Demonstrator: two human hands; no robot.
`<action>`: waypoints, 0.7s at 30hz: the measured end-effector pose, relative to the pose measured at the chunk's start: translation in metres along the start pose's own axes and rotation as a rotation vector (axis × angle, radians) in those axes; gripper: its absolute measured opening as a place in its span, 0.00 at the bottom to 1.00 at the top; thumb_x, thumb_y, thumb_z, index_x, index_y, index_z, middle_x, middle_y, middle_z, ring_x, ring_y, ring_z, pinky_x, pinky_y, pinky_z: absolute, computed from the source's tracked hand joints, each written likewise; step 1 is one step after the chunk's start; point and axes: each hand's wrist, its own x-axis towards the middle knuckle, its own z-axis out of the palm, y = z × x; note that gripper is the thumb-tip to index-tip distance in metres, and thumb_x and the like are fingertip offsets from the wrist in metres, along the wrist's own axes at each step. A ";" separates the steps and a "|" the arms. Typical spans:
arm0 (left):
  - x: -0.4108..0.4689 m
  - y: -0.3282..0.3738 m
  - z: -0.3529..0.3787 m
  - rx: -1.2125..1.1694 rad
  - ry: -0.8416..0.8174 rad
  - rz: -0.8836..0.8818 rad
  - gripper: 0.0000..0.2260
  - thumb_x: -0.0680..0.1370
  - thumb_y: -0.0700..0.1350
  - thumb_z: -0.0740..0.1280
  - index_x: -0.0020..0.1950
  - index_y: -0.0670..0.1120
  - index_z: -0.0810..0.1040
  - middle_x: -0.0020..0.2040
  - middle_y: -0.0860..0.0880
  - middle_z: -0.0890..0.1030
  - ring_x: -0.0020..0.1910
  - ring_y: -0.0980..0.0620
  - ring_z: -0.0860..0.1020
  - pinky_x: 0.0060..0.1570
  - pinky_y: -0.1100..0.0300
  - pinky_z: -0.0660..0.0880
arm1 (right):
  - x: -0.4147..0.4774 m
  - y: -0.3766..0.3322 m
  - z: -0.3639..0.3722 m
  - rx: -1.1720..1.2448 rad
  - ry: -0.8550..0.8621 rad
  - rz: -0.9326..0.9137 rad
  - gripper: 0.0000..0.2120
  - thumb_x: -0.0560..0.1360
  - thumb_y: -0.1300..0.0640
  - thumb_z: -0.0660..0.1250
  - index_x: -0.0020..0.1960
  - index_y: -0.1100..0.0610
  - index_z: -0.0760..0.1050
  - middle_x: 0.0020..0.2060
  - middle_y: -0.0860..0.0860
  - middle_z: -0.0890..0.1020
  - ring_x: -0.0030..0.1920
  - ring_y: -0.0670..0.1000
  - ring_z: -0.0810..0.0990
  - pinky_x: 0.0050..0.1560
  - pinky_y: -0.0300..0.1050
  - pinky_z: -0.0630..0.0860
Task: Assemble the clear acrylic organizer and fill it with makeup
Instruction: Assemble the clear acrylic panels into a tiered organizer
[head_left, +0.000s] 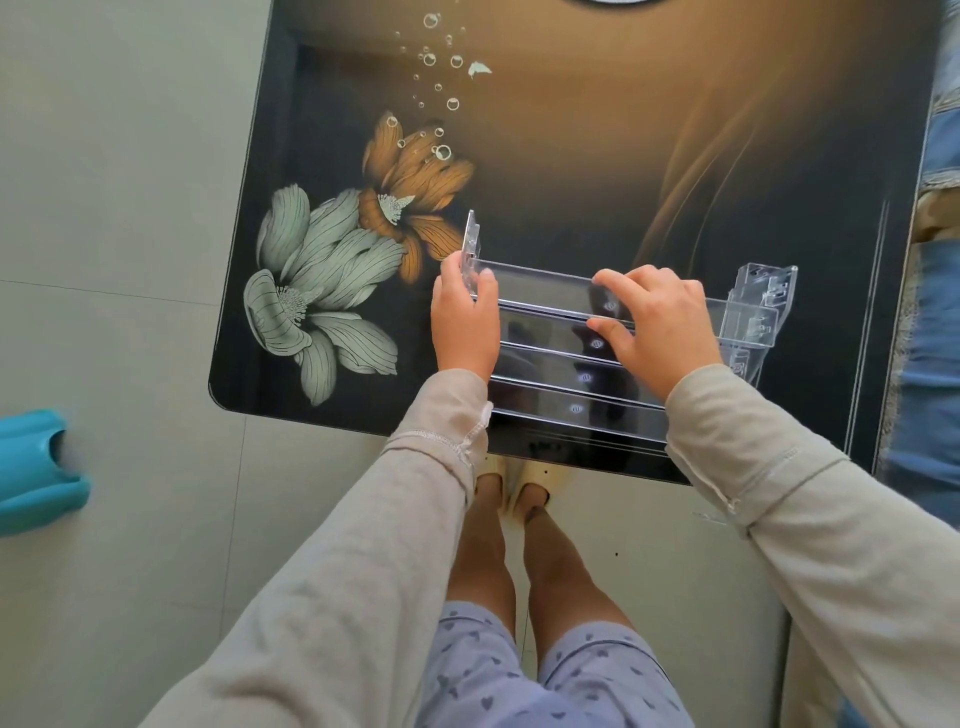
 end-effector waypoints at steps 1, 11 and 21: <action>0.003 0.000 0.002 0.021 0.016 0.001 0.13 0.80 0.43 0.55 0.63 0.40 0.68 0.58 0.42 0.75 0.50 0.51 0.72 0.51 0.59 0.70 | 0.000 0.000 0.000 -0.002 0.002 0.004 0.19 0.75 0.51 0.64 0.65 0.54 0.70 0.54 0.57 0.78 0.57 0.58 0.74 0.59 0.52 0.66; -0.001 0.000 0.007 0.291 0.199 0.062 0.18 0.78 0.45 0.57 0.68 0.43 0.66 0.64 0.42 0.73 0.63 0.44 0.70 0.61 0.49 0.68 | -0.007 0.001 0.001 0.028 0.068 0.004 0.25 0.74 0.51 0.66 0.68 0.55 0.67 0.62 0.56 0.75 0.64 0.57 0.71 0.67 0.52 0.61; -0.054 0.018 0.060 0.702 -0.045 0.905 0.19 0.69 0.41 0.69 0.60 0.41 0.77 0.61 0.39 0.78 0.62 0.38 0.75 0.63 0.37 0.67 | -0.070 0.031 0.006 0.431 0.581 0.427 0.21 0.70 0.63 0.67 0.62 0.64 0.71 0.60 0.61 0.75 0.62 0.60 0.72 0.64 0.39 0.61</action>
